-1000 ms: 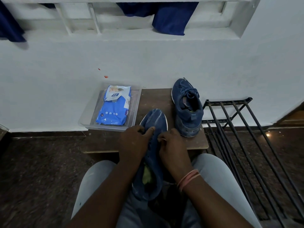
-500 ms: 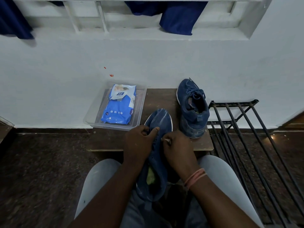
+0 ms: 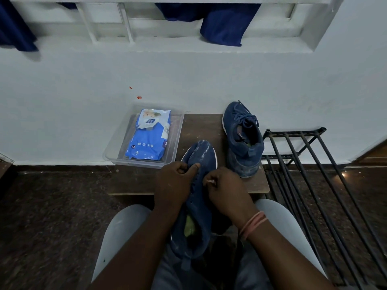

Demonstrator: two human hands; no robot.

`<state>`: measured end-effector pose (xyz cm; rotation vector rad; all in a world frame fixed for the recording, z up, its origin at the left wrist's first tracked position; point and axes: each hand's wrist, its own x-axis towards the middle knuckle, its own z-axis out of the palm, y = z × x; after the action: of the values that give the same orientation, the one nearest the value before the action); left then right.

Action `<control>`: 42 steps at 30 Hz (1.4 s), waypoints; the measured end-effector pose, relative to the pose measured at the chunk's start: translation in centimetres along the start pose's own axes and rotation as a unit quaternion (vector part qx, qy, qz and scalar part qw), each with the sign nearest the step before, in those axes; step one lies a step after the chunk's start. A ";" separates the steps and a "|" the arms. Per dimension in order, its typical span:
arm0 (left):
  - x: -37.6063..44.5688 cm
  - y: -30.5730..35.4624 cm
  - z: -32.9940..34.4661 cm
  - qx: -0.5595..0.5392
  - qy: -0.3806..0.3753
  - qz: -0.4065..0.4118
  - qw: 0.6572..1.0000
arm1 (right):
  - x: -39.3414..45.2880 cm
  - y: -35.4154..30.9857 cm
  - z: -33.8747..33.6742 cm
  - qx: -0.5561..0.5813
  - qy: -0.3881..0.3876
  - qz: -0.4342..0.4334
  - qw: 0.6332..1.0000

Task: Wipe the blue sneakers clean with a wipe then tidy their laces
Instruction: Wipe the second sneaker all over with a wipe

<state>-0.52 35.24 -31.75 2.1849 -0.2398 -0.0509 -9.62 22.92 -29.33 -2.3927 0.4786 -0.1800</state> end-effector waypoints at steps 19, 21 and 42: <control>0.2 0.9 -0.3 0.057 -0.028 -0.026 0.998 | 2.3 1.4 0.9 0.059 0.119 -0.004 0.991; 0.4 0.9 -0.2 0.071 -0.030 -0.022 0.997 | 3.1 1.2 1.2 0.053 0.143 -0.016 0.988; 0.7 0.0 -0.4 0.050 -0.043 0.024 0.998 | 4.1 -0.8 1.9 0.003 0.058 -0.034 0.998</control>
<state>0.25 35.36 -31.48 2.2789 -0.3494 -0.1089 -5.12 23.02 -30.22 -2.4029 0.4487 -0.3509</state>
